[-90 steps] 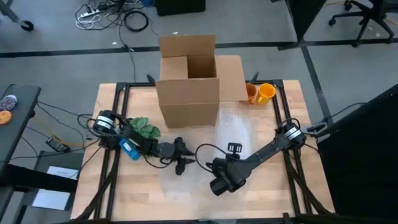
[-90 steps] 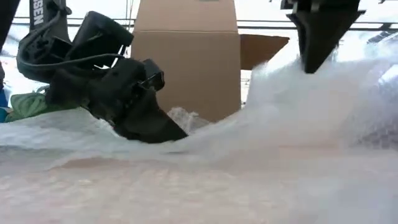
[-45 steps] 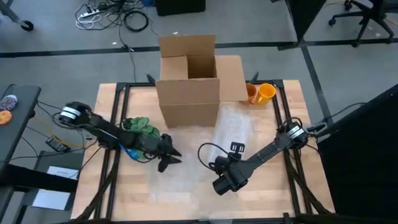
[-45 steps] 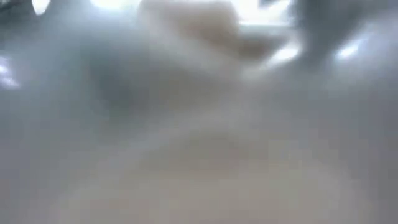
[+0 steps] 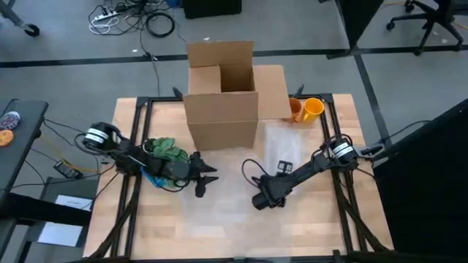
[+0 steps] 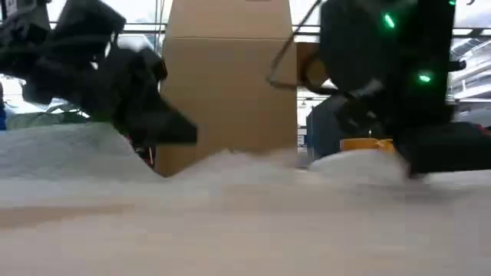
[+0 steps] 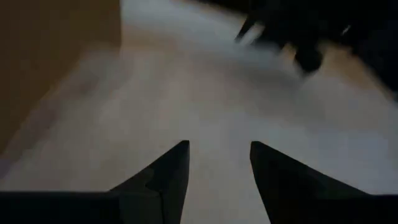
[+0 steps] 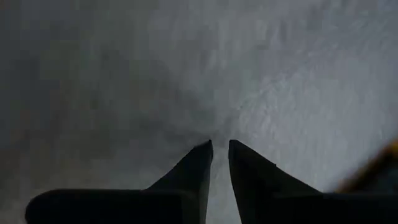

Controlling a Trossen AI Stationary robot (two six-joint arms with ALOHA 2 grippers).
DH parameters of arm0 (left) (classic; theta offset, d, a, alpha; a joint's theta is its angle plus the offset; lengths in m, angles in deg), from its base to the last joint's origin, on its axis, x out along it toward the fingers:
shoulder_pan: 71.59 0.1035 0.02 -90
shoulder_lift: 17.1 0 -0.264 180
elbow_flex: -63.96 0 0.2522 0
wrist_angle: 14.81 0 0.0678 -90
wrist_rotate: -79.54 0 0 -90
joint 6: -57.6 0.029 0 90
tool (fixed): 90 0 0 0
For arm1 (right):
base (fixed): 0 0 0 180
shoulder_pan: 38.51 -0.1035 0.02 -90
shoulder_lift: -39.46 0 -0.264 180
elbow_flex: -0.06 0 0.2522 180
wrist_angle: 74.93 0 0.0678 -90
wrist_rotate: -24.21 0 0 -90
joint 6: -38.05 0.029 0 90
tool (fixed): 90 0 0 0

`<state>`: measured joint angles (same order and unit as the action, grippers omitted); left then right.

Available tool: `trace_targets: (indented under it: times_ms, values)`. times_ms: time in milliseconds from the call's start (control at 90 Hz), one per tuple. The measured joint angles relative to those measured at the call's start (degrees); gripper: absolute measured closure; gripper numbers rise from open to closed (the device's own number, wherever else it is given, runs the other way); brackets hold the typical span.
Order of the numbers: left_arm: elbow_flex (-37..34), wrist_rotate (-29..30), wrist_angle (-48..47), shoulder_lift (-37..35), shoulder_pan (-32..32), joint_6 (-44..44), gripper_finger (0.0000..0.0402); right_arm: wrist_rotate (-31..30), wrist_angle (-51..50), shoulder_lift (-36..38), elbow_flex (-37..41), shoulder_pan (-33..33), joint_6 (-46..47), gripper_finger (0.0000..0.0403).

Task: Wrap mug
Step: Wrap the yellow mug with the bubble wrap

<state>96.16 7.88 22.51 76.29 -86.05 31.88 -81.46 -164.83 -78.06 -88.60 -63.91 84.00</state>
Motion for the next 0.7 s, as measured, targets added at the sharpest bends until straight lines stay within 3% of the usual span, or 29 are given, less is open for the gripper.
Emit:
trace_targets:
  times_ms: [189,311,478,556,700]
  values:
    - [0.31,0.88,2.4,9.57,0.2,-4.07,0.0245,6.27,-8.59,0.0,0.93,-4.32,2.37,0.0374]
    - [0.35,0.55,2.13,10.85,0.51,-4.34,0.0245,6.96,-8.67,0.08,0.93,-7.17,4.23,0.0378]
    - [-0.25,-7.93,-1.66,2.39,0.78,-6.37,0.0245,7.9,-10.33,0.13,0.91,-9.87,4.04,0.038]
    - [-0.1,-11.81,0.87,-4.02,0.46,-5.31,0.0245,6.37,-10.48,0.15,1.14,-10.29,4.11,0.038]
    - [0.1,-11.6,7.71,-9.81,-0.72,1.17,0.0245,3.38,-5.98,0.22,1.84,-9.39,4.71,0.038]
